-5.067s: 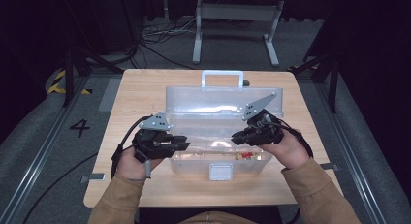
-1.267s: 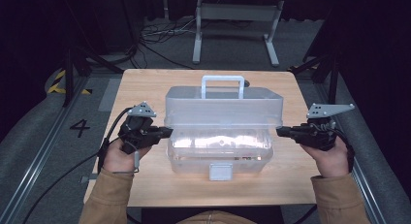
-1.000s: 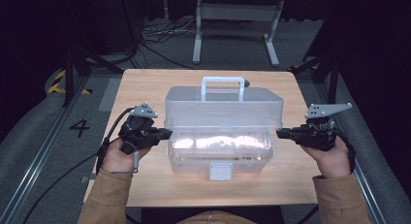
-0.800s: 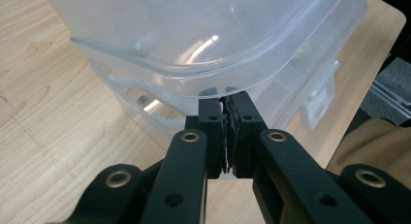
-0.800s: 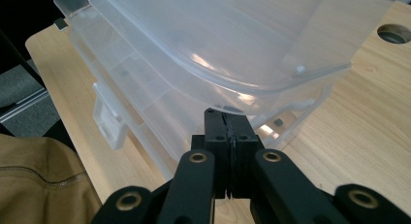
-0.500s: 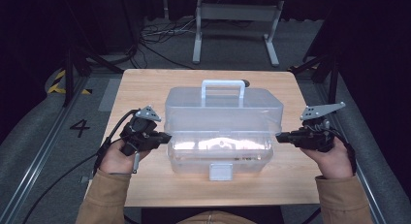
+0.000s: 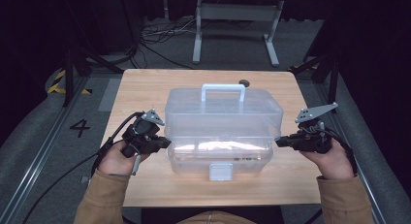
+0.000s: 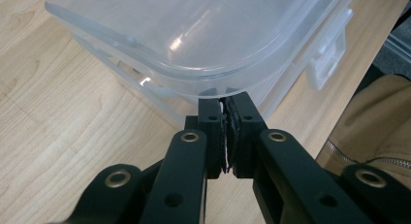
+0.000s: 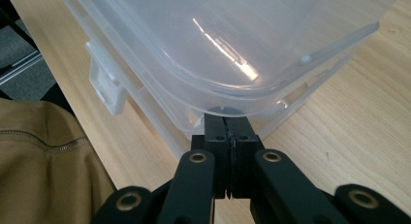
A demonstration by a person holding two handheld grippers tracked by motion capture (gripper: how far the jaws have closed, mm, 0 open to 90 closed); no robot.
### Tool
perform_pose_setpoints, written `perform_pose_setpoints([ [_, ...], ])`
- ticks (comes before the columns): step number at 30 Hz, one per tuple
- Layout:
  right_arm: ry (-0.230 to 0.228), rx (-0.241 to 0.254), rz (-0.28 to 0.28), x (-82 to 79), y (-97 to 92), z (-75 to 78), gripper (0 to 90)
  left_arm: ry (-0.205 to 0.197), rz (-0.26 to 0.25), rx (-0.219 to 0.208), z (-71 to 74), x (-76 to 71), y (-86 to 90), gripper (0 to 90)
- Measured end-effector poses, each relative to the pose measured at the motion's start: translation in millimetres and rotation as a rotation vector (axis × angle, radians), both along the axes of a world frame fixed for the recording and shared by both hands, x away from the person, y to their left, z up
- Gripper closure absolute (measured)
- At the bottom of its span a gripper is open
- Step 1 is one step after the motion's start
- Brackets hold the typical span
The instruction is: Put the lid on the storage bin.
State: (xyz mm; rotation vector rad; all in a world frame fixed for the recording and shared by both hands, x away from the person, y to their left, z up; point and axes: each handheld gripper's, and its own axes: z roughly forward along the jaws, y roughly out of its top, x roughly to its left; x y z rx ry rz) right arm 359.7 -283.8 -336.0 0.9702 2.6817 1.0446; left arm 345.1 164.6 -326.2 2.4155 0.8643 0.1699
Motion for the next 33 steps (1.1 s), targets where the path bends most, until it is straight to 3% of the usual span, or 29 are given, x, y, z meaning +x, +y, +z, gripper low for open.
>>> perform_pose_setpoints([
  [33, 0.098, -0.101, 0.054, 3.4, 7.1, -12.6, 89.5, 0.09, -0.052, 0.111, -12.4, 0.9, -9.0, 84.6],
])
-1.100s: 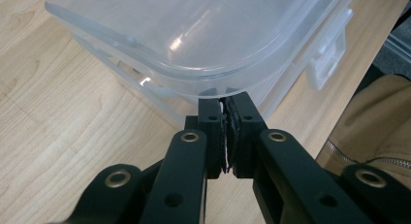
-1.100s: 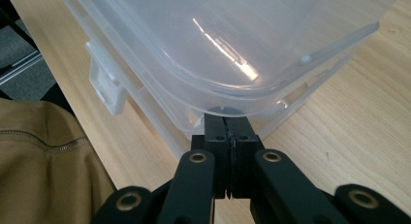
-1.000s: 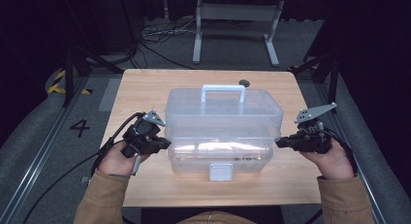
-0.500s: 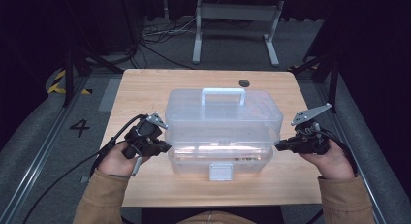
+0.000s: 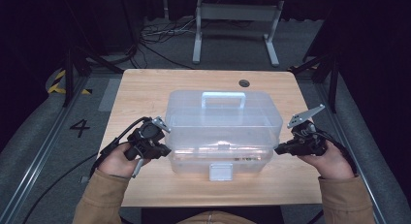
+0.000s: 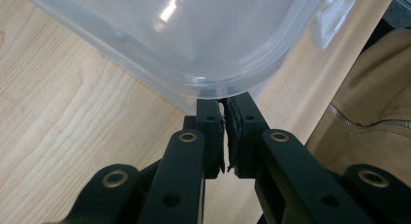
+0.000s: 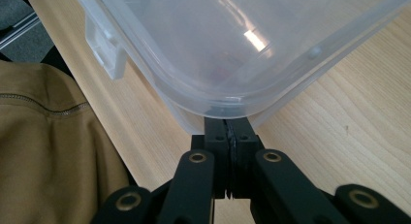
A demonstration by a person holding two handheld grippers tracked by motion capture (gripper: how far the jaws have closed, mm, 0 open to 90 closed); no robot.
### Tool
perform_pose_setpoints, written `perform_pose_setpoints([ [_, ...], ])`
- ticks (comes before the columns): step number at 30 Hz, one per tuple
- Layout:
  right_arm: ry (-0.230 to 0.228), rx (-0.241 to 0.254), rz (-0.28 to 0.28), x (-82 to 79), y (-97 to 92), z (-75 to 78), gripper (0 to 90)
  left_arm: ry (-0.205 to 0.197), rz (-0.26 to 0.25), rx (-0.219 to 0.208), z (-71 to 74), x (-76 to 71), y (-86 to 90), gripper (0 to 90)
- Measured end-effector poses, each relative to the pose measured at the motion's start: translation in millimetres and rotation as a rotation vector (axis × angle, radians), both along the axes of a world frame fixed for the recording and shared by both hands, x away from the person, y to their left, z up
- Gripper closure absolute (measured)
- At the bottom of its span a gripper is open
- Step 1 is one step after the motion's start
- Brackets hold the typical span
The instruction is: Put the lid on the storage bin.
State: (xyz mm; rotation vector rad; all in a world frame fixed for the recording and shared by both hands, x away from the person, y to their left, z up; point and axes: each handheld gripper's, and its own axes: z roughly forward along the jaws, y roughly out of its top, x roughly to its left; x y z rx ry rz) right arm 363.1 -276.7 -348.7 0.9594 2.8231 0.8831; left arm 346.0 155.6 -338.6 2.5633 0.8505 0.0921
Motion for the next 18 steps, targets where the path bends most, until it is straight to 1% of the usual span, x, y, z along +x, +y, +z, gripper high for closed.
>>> perform_pose_setpoints([
  [4, 0.015, -0.011, 0.007, 0.8, 1.2, -2.6, 89.5, 0.014, -0.009, 0.019, -2.4, 0.2, -1.9, 84.6],
  [10, 0.03, -0.029, 0.013, 1.4, 2.5, -4.7, 89.5, 0.028, -0.013, 0.029, -4.7, 1.1, -2.8, 84.6],
  [18, 0.052, -0.052, 0.024, 2.7, 4.7, -9.4, 89.3, 0.051, -0.016, 0.059, -8.7, 1.7, -5.5, 84.6],
])
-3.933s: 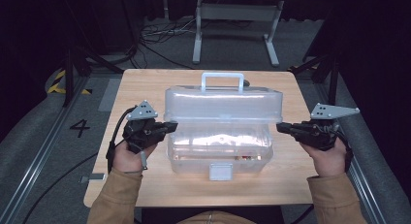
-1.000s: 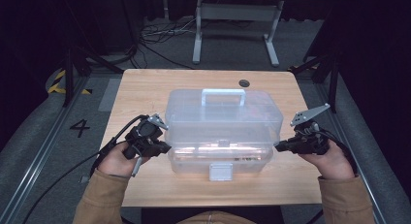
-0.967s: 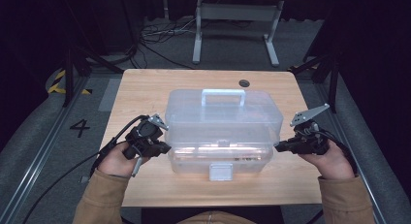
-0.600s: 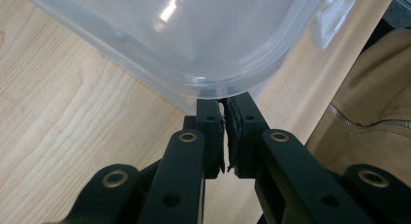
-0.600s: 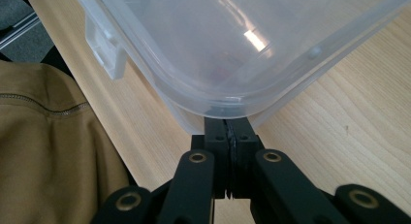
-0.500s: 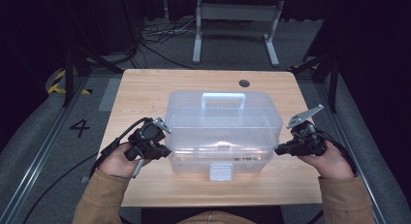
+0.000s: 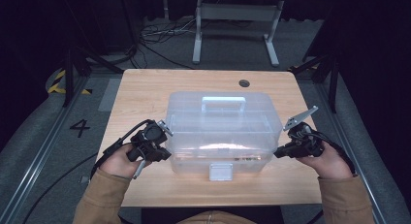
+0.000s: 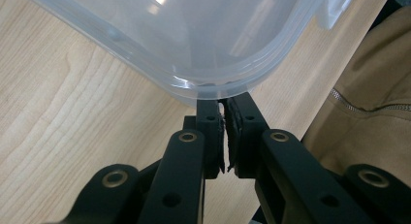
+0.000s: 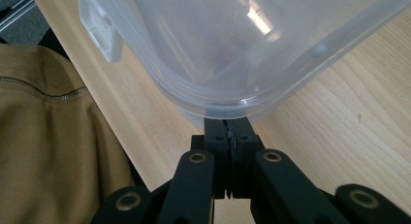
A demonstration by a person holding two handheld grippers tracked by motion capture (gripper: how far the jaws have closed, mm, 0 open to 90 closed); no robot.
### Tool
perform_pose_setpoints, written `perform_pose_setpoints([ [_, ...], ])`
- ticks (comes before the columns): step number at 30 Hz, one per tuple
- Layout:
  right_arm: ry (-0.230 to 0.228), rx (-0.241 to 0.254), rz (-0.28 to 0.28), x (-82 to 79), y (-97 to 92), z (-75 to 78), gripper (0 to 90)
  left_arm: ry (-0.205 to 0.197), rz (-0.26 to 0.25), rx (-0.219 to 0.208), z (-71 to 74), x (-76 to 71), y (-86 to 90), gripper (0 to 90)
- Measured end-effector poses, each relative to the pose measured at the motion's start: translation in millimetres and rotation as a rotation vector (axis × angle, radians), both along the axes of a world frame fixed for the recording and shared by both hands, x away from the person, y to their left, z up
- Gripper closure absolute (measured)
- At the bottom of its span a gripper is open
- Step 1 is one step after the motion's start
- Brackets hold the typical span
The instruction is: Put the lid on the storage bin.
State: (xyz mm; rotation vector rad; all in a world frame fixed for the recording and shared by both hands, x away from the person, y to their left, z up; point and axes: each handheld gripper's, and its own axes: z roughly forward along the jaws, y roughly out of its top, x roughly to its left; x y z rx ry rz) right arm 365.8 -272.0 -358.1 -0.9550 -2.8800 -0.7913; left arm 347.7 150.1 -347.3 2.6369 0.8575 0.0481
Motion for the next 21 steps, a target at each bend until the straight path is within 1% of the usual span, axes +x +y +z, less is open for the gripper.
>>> perform_pose_setpoints([
  [2, 0.005, -0.005, 0.004, 0.5, 0.6, -1.2, 89.3, 0.001, 0.0, 0.004, -0.5, 0.1, -0.4, 84.5],
  [3, 0.005, -0.005, 0.004, 0.5, 0.6, -1.2, 89.3, 0.002, -0.01, 0.009, -1.2, 0.8, -0.5, 84.5],
  [9, 0.026, -0.023, 0.004, 1.3, 2.5, -4.7, 88.9, 0.017, -0.009, 0.032, -4.1, 0.8, -2.8, 84.4],
  [10, 0.028, -0.026, 0.005, 1.5, 2.6, -5.2, 88.9, 0.019, -0.015, 0.034, -4.7, 1.4, -2.9, 84.4],
  [12, 0.033, -0.03, 0.008, 1.8, 3.1, -6.5, 88.7, 0.021, -0.011, 0.033, -5.5, 1.4, -3.2, 84.4],
  [18, 0.045, -0.047, 0.015, 2.2, 4.5, -9.3, 88.1, 0.037, -0.016, 0.053, -8.8, 1.9, -4.7, 84.3],
  [21, 0.051, -0.053, 0.018, 2.5, 4.8, -10.3, 88.2, 0.046, -0.018, 0.052, -9.1, 1.7, -4.2, 84.3],
])
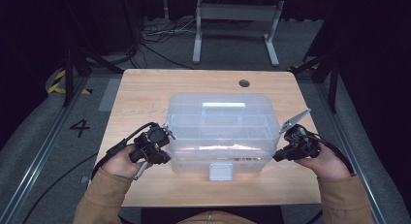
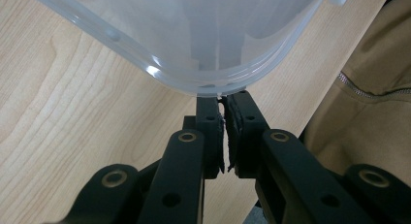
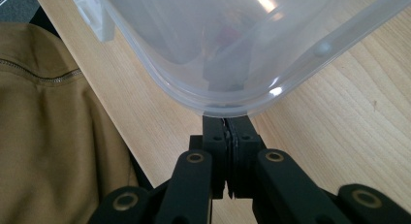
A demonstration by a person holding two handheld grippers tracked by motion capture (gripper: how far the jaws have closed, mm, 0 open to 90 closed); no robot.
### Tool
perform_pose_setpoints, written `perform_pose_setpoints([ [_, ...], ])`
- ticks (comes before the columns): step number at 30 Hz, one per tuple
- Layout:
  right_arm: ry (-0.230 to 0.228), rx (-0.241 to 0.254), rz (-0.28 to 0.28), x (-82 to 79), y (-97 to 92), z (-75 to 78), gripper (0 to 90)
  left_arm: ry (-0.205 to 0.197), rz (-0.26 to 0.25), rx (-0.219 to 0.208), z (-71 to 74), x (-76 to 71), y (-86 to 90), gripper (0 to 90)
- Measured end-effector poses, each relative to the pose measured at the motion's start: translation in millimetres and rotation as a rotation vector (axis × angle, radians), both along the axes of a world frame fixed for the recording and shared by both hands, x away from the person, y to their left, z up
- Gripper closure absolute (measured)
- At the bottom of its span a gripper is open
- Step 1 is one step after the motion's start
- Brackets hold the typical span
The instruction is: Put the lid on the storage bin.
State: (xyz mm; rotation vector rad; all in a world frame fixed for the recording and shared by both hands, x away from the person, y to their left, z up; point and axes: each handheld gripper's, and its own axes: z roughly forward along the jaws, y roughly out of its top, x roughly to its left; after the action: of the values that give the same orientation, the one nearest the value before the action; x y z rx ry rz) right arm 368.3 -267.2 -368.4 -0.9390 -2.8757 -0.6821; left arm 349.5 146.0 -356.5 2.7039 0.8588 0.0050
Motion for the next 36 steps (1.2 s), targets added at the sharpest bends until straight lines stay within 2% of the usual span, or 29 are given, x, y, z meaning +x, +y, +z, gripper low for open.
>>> perform_pose_setpoints([
  [4, 0.023, -0.022, 0.01, -0.4, -2.6, -1.9, 87.9, 0.061, -0.006, 0.006, -5.0, 1.4, 3.3, 83.6],
  [6, 0.053, -0.02, 0.023, -0.5, -3.6, -4.2, 86.2, 0.071, -0.009, 0.011, -5.2, 1.4, 4.9, 81.8],
  [19, 0.056, -0.012, 0.015, 0.3, -5.6, -3.9, 77.2, 0.056, 0.014, -0.021, -0.5, 2.5, 9.9, 75.3],
  [23, 0.046, 0.005, 0.007, 1.3, -7.4, -1.5, 67.2, 0.037, 0.043, -0.065, 4.0, 3.1, 14.2, 71.2],
  [26, 0.045, 0.019, -0.001, 1.7, -9.0, 0.8, 63.9, 0.033, 0.056, -0.086, 5.7, 2.2, 17.0, 71.3],
  [28, 0.028, 0.035, -0.011, 2.5, -11.0, 4.3, 60.2, 0.02, 0.071, -0.103, 7.2, 1.0, 20.8, 71.4],
  [31, 0.011, 0.054, -0.022, 4.0, -13.3, 9.1, 57.0, -0.013, 0.11, -0.128, 11.7, -2.1, 28.6, 71.4],
  [32, 0.011, 0.054, -0.022, 4.0, -13.3, 9.1, 57.0, -0.013, 0.11, -0.128, 11.7, -2.1, 28.6, 71.4],
  [36, -0.007, 0.069, -0.025, 6.9, -16.3, 14.1, 53.7, -0.064, 0.162, -0.179, 17.4, -5.7, 39.6, 71.4],
])
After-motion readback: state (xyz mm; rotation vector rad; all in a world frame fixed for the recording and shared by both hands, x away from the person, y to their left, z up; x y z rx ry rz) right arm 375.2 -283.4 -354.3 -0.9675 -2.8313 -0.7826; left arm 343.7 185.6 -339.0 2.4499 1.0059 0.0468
